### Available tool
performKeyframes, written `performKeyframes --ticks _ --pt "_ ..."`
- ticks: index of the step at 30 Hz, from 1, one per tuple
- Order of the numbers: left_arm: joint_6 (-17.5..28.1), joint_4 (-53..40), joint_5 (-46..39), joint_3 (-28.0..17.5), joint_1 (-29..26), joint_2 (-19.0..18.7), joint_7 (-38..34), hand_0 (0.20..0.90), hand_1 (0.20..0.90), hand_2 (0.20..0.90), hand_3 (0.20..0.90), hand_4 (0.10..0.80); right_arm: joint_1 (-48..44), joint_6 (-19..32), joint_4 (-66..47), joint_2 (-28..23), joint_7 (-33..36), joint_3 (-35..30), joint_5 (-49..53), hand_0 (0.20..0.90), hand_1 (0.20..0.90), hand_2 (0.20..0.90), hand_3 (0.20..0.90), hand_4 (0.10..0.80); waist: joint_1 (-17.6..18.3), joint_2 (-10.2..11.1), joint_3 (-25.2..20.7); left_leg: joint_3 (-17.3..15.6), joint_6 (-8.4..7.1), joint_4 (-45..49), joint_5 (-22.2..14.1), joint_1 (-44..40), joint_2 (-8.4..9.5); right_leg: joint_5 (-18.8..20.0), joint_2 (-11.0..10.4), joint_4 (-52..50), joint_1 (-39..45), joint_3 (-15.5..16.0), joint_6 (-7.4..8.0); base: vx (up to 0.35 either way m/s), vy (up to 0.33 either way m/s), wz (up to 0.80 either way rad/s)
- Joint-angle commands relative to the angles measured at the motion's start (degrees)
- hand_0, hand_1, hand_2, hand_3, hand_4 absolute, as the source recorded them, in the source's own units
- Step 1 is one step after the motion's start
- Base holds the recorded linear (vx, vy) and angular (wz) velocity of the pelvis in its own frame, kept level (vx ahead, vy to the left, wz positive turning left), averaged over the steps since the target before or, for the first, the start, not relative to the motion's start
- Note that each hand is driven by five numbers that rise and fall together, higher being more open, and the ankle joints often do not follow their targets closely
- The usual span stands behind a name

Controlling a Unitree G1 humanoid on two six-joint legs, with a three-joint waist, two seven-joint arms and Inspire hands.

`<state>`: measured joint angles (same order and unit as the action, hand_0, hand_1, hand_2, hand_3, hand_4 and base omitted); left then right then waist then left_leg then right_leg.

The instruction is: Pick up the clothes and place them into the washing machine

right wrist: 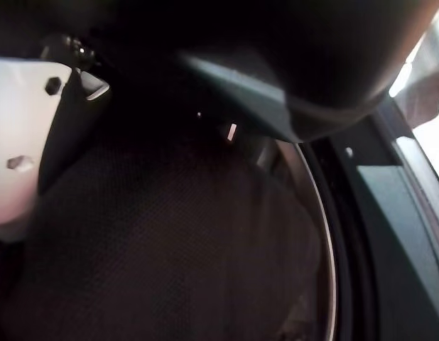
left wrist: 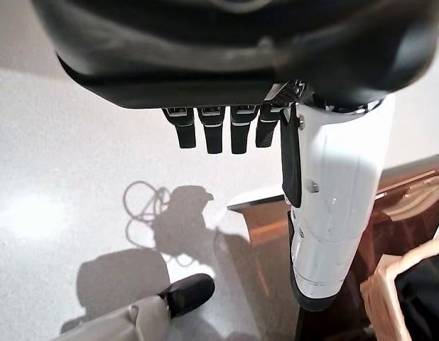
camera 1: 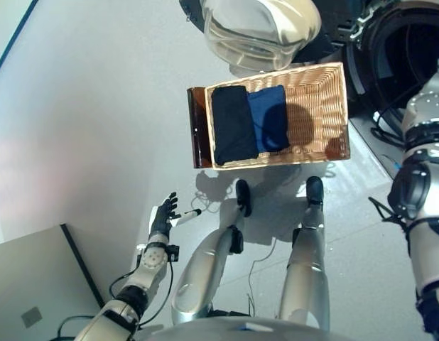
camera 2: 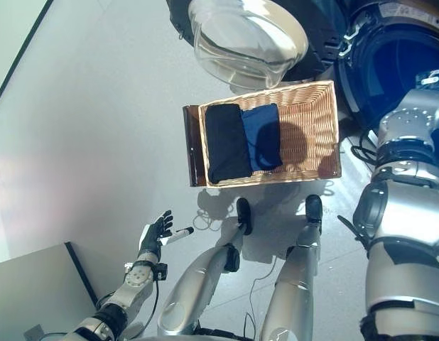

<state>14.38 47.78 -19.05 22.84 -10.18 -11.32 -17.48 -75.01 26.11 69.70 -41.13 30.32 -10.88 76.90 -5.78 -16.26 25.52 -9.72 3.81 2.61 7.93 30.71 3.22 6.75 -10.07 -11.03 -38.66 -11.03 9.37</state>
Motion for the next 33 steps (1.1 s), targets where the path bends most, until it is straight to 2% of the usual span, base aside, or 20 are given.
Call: performKeyframes --ticks 1,3,4,5,11,13,33 --pt "3.1 -0.5 -0.9 0.9 3.0 -2.8 -1.6 0.9 0.9 0.9 0.9 0.8 -10.3 2.4 -4.0 -11.1 -1.1 9.5 -5.2 0.2 0.2 0.2 0.2 0.3 0.3 -3.7 -4.0 2.6 -7.28 2.0 0.1 4.7 -2.03 -8.3 2.4 -9.0 -1.8 1.1 -3.76 0.0 0.0 0.0" --pt "3.3 -1.1 -0.9 1.1 2.8 -2.8 -1.7 0.9 0.9 0.9 0.9 0.8 -10.6 1.9 -3.5 -11.3 -1.0 9.7 -5.5 0.2 0.2 0.2 0.2 0.3 0.3 -4.1 -3.6 2.5 -7.27 2.2 0.2 5.1 -1.93 -8.4 2.4 -9.6 -2.5 1.0 -3.79 -0.02 0.004 -0.01" --pt "3.4 -1.5 -1.0 1.1 2.6 -3.1 -1.7 0.9 0.9 0.9 0.9 0.8 -10.9 1.8 -2.6 -11.7 -0.4 10.0 -5.9 0.667 0.667 0.667 0.667 0.633 0.1 -4.4 -3.5 2.4 -7.22 2.2 0.6 5.5 -1.95 -7.8 2.6 -9.8 -3.0 0.8 -3.89 0.0 0.0 0.0" --pt "3.4 -1.6 -1.0 1.1 2.6 -3.0 -1.7 0.9 0.9 0.9 0.9 0.8 -11.3 1.7 -2.3 -11.9 -0.3 10.3 -5.9 0.9 0.9 0.9 0.9 0.8 0.1 -4.4 -3.5 2.4 -7.23 2.3 0.5 5.6 -1.89 -8.0 2.6 -10.0 -3.2 0.7 -3.89 -0.035 0.01 -0.01" --pt "3.4 -2.0 -1.1 1.3 2.1 -3.0 -2.3 0.9 0.9 0.9 0.9 0.8 -11.3 1.0 -2.1 -11.4 -0.4 10.7 -6.7 0.9 0.9 0.9 0.9 0.8 0.3 -4.7 -2.6 2.0 -7.34 2.6 0.3 6.5 -1.66 -8.4 2.6 -11.1 -4.5 0.4 -4.05 -0.011 0.002 -0.02" --pt "3.4 -1.9 -1.1 1.2 1.8 -3.0 -2.5 0.9 0.9 0.9 0.9 0.8 -11.0 1.0 -1.8 -11.1 -0.5 10.7 -6.7 0.9 0.9 0.9 0.9 0.8 0.5 -4.8 -2.1 1.7 -7.28 2.5 0.8 7.2 -1.86 -7.5 3.0 -10.9 -5.3 0.2 -4.12 -0.022 0.006 -0.03" --pt "3.5 -1.6 -1.3 -0.8 1.2 -3.2 -3.5 0.9 0.9 0.9 0.9 0.8 -5.9 1.7 -4.4 -6.7 0.5 8.7 -9.4 0.9 0.9 0.9 0.9 0.8 0.8 -3.4 -2.0 1.6 -7.23 3.2 0.1 7.6 -1.74 -7.5 3.1 -10.9 -5.1 0.5 -4.3 -0.003 0.002 0.0"
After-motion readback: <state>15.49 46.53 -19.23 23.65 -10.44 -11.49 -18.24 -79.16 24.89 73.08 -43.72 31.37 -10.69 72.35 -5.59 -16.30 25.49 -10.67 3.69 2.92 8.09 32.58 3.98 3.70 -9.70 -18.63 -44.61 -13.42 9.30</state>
